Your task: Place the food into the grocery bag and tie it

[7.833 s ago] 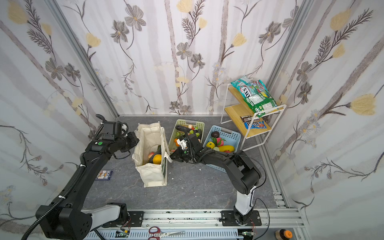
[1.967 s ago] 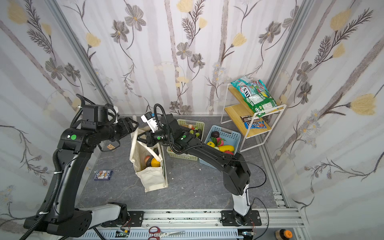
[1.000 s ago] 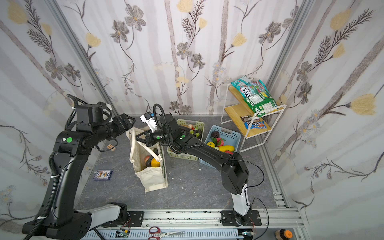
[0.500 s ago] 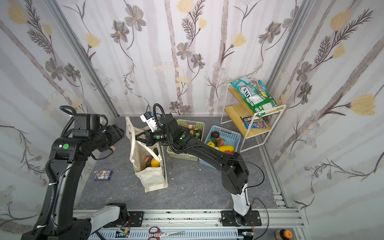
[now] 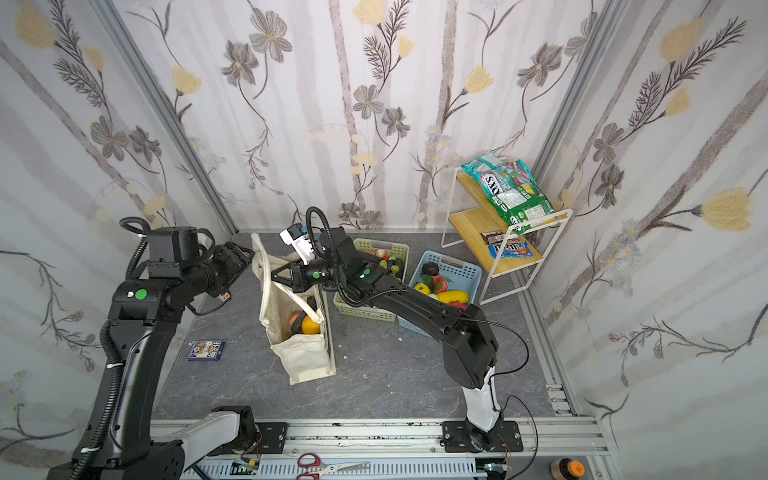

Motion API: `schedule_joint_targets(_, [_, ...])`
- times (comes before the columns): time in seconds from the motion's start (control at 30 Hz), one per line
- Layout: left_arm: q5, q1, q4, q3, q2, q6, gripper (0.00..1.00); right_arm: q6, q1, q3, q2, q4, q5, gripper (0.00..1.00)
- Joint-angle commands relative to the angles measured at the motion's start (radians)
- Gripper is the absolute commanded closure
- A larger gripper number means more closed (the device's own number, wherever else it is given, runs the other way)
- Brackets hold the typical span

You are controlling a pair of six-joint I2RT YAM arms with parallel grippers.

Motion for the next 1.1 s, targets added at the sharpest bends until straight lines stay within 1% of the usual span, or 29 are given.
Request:
schedule_joint_targets(0.0, [0.029, 0.001, 0.037, -0.017, 0.010, -0.023, 0.35, -0.001, 0.001, 0.016, 0.007, 0.020, -0.027, 0.97])
schedule_joint_targets(0.2, [0.055, 0.001, 0.069, -0.030, 0.026, -0.035, 0.38, 0.002, 0.001, 0.025, 0.012, 0.019, -0.037, 0.97])
schedule_joint_targets(0.43, [0.113, 0.000, 0.105, -0.042, 0.039, -0.063, 0.41, 0.001, 0.007, 0.038, 0.024, 0.008, -0.046, 0.97])
schedule_joint_targets(0.53, [0.128, 0.000, 0.103, -0.044, 0.034, -0.071, 0.47, 0.000, 0.008, 0.050, 0.032, 0.001, -0.048, 0.97])
schedule_joint_targets(0.7, [0.152, -0.005, 0.081, -0.035, 0.035, -0.079, 0.53, 0.000, 0.009, 0.063, 0.040, 0.003, -0.040, 0.97])
schedule_joint_targets(0.73, [0.153, -0.007, 0.081, -0.037, 0.034, -0.080, 0.55, 0.000, 0.009, 0.062, 0.040, 0.004, -0.040, 0.97])
schedule_joint_targets(0.93, [0.163, -0.008, 0.091, -0.040, 0.037, -0.085, 0.78, -0.001, 0.015, 0.066, 0.040, 0.009, -0.057, 0.97])
schedule_joint_targets(1.0, [0.170, -0.010, 0.097, -0.036, 0.038, -0.084, 0.86, -0.001, 0.015, 0.066, 0.040, 0.008, -0.068, 0.93])
schedule_joint_targets(1.07, [0.175, -0.010, 0.097, -0.028, 0.041, -0.075, 0.94, -0.002, 0.015, 0.062, 0.038, 0.002, -0.079, 0.87])
